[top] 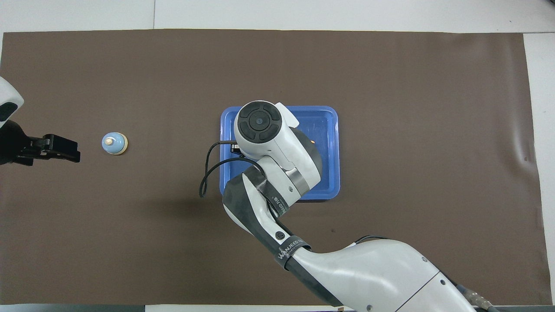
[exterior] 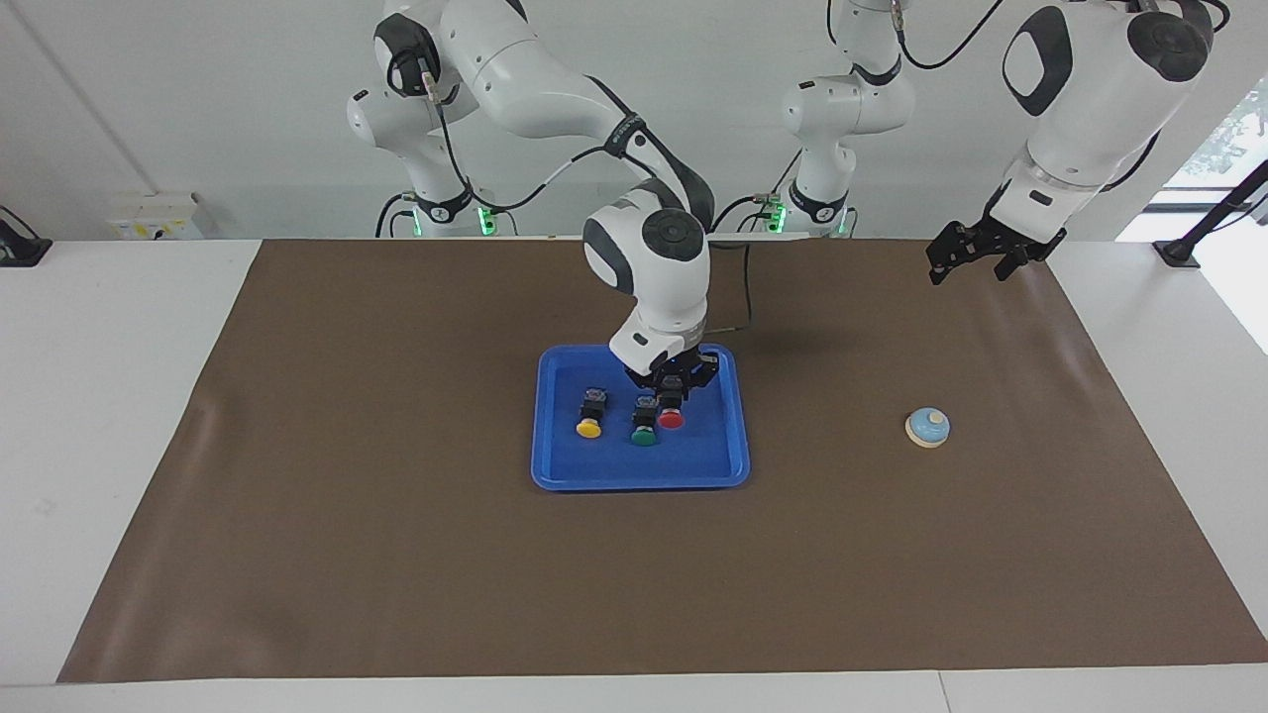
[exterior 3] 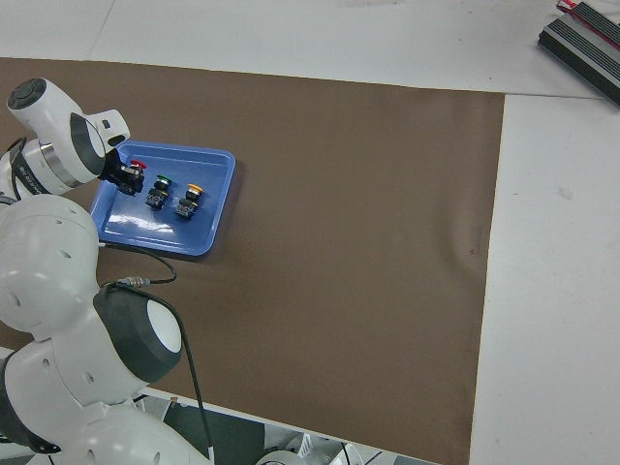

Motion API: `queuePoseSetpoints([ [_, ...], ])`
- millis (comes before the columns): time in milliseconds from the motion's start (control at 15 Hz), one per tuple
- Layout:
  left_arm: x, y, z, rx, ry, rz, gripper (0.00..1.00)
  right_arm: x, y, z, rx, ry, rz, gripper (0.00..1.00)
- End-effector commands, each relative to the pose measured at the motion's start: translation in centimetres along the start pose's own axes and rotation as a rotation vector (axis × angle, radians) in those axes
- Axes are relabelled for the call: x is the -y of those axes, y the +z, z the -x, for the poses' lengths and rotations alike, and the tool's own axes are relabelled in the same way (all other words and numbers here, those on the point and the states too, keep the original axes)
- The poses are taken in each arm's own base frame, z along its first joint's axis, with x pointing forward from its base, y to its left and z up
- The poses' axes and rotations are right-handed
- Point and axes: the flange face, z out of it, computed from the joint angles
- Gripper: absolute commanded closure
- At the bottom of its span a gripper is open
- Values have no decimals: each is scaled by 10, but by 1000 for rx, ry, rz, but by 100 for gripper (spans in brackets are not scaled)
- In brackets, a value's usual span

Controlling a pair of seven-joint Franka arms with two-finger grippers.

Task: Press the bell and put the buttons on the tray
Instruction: 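Place the red button in the tray beside the green one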

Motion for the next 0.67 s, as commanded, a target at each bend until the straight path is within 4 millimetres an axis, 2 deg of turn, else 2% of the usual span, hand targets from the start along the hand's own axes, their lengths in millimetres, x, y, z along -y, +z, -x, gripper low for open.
queuePoseSetpoints([
  [0, 2, -3, 6, -21, -7, -12, 0, 14, 12, 1, -24, 22, -12, 100],
  [334, 2, -3, 6, -21, -7, -12, 0, 22, 25, 8, -23, 12, -12, 100],
  [401, 2, -3, 6, -21, -7, -12, 0, 24, 30, 7, -38, 10, -25, 94],
  [468, 2, -3, 6, -21, -7, -12, 0, 23, 41, 7, -47, 10, -34, 77],
  [534, 2, -3, 6, -21, -7, -12, 0, 23, 49, 7, -45, 13, -34, 50],
  [601, 2, -3, 6, -21, -7, -12, 0, 23, 48, 6, -43, 20, -31, 1],
])
